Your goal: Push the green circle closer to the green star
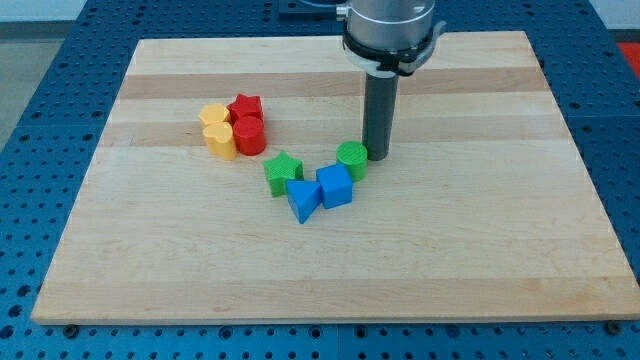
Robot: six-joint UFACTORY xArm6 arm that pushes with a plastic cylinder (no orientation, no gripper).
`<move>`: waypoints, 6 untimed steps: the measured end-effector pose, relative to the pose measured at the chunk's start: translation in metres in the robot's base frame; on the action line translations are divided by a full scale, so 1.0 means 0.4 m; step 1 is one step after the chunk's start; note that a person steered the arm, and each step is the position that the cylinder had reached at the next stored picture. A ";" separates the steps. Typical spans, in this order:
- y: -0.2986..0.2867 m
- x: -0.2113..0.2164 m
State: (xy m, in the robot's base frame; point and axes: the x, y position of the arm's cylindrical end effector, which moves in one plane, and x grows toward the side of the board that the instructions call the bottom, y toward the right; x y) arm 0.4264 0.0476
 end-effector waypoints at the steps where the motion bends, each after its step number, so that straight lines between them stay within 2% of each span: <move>1: -0.005 0.001; 3: 0.032 0.055; 6: -0.078 0.057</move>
